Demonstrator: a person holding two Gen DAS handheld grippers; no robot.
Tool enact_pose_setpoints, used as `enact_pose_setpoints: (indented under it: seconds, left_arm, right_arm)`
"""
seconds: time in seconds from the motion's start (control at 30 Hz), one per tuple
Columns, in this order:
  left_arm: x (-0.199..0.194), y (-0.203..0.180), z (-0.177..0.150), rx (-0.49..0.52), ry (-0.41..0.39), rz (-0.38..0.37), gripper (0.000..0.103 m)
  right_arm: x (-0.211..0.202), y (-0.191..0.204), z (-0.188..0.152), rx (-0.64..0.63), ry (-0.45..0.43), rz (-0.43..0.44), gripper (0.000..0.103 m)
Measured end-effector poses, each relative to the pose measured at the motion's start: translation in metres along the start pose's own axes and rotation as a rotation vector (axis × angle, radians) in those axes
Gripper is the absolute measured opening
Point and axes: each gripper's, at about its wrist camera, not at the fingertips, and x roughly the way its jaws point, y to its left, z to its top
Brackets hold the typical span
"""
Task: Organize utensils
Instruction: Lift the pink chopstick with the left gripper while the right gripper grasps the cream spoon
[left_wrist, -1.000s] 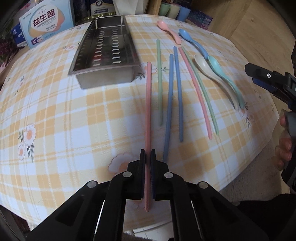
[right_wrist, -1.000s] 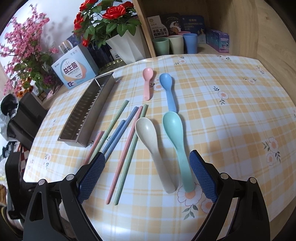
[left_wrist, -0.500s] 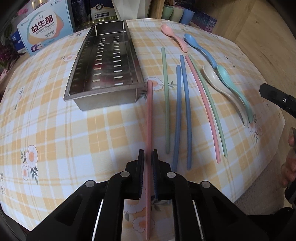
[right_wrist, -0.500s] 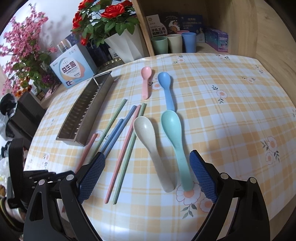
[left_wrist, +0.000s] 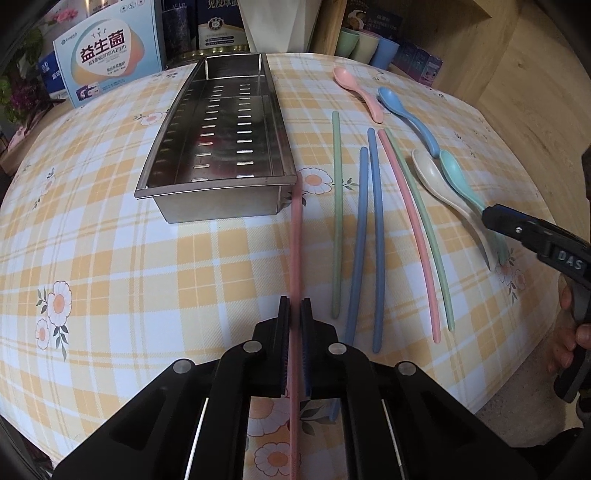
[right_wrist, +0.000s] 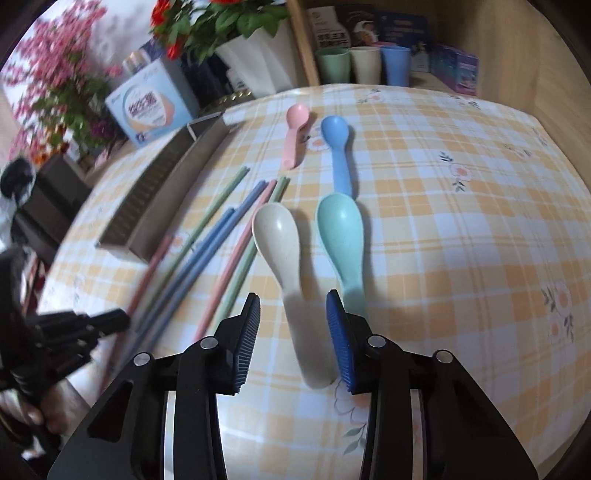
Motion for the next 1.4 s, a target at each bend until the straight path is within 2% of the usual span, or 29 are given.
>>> enact_pose_setpoints:
  seconds: [0.13,0.47,0.67,0.87,1.0,1.1,1.2,1.4]
  left_arm:
    - [-0.001,0.000,-0.002,0.003,-0.009,-0.003,0.006]
    - [-0.003,0.002,-0.004,-0.008,-0.017,-0.020,0.006]
    - [-0.003,0.003,-0.005,-0.015,-0.018,-0.026,0.006]
    - [-0.003,0.000,-0.004,-0.003,-0.022,-0.010,0.006]
    - [-0.003,0.000,-0.004,-0.004,-0.022,-0.012,0.006]
    - [-0.003,0.002,-0.004,-0.005,-0.019,-0.025,0.006]
    - [-0.003,0.012,-0.001,-0.043,-0.003,-0.077,0.005]
    - [-0.018,0.015,0.002,-0.025,-0.019,-0.081,0.005]
  right_arm:
    - [0.018,0.001,0.000,-0.040,0.043,-0.014,0.035]
    - [0.034,0.012,0.007,-0.073,0.060,-0.040,0.014]
    - [0.031,0.011,0.002,-0.031,0.030,-0.036,0.014]
    - [0.022,0.005,-0.004,0.050,-0.007,0.025,0.014]
    - [0.015,0.008,-0.001,0.058,-0.034,0.044,0.014]
    - [0.011,0.010,0.001,0.061,-0.044,0.060,0.014]
    - [0.009,0.010,0.001,0.065,-0.048,0.066,0.014]
    - [0.001,0.003,0.005,0.099,-0.074,0.073,0.014]
